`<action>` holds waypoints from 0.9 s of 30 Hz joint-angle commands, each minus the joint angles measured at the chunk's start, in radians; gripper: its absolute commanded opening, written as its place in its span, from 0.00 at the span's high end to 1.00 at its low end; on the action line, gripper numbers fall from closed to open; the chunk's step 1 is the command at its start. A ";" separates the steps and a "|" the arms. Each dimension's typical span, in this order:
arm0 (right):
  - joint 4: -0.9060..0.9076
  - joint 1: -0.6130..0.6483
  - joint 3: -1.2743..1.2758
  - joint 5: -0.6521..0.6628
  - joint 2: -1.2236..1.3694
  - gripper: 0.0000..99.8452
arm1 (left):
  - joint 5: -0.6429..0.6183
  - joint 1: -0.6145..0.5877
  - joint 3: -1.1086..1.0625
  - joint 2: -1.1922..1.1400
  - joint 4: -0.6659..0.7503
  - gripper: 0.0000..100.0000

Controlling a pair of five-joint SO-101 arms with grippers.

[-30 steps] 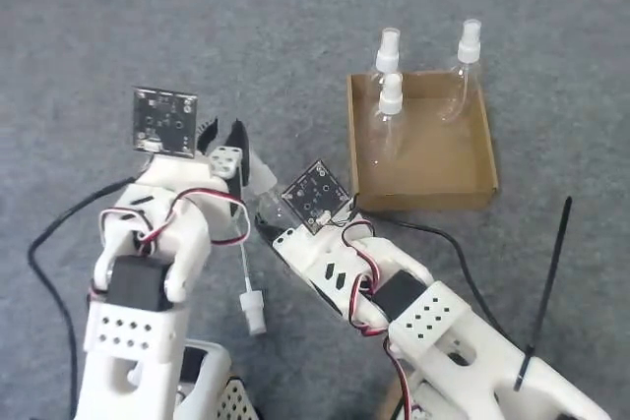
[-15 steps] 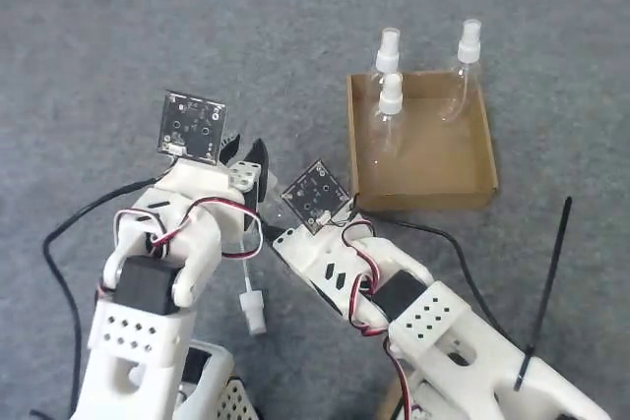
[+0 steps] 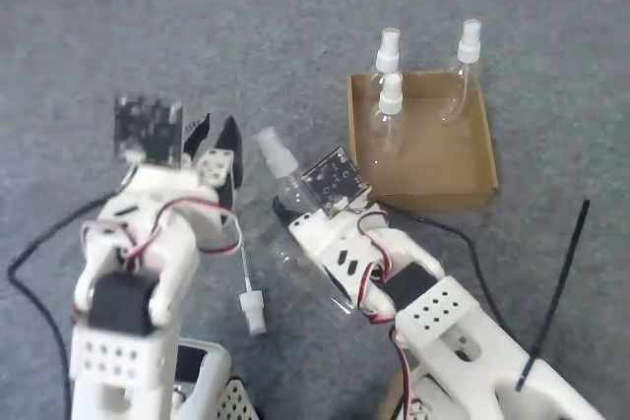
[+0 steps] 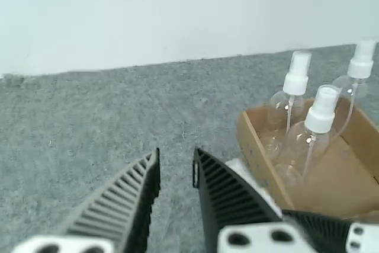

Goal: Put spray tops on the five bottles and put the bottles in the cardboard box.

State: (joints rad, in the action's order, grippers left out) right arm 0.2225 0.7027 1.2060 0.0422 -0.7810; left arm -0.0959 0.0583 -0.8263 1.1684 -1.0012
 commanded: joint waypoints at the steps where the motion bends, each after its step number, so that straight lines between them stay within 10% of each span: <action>1: -0.010 -0.073 -0.124 -0.008 -0.042 0.99 | 0.011 0.003 -0.070 0.175 -0.014 0.92; 27: 0.529 0.013 -0.937 -0.012 0.318 0.99 | 0.061 0.206 -0.498 0.559 0.115 0.79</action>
State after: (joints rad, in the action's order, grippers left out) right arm 0.6598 0.6951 0.3974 0.0422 -0.4465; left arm -0.0407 0.2670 -1.3157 1.7162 -0.9383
